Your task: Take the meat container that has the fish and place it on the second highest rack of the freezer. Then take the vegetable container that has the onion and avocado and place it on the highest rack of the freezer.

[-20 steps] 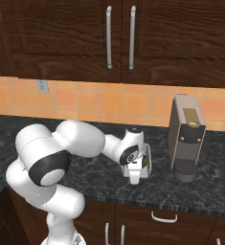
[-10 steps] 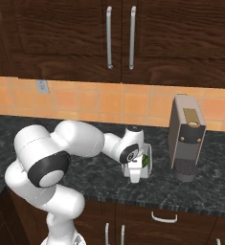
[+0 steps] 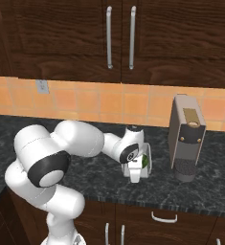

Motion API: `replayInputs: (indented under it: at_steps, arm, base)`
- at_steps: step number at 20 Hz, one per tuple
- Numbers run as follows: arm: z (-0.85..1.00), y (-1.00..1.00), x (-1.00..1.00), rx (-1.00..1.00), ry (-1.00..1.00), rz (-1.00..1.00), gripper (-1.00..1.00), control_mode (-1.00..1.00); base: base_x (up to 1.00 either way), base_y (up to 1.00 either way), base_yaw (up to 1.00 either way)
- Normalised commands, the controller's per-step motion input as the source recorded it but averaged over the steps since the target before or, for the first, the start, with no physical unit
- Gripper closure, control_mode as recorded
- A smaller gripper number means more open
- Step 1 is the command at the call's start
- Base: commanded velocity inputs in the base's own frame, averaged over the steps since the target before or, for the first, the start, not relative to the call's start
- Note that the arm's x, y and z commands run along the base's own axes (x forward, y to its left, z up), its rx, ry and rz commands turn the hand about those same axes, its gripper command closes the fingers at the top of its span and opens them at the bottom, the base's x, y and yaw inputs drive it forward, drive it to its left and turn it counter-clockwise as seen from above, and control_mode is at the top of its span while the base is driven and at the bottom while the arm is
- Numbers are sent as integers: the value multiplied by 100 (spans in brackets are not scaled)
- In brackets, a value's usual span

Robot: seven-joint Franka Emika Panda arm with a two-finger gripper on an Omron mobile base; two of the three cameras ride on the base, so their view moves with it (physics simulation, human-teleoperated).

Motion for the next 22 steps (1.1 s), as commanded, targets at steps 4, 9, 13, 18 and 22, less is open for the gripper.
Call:
replayInputs:
  at_steps: [4, 9, 13, 18, 22]
  arm:
    - [-1, 0, 0, 0, 0, 0, 100, -100]
    - [11, 9, 0, -2, -1, -4, 100, -100]
    - [61, 33, 0, 0, -4, -11, 100, -100]
    - [66, 36, -27, 0, -9, -8, 100, -100]
    - [64, 45, -33, 0, -10, -8, 100, -100]
  base:
    - [0, 0, 0]
    - [0, 0, 0]
    - [0, 0, 0]
    - [0, 0, 0]
    - [0, 0, 0]
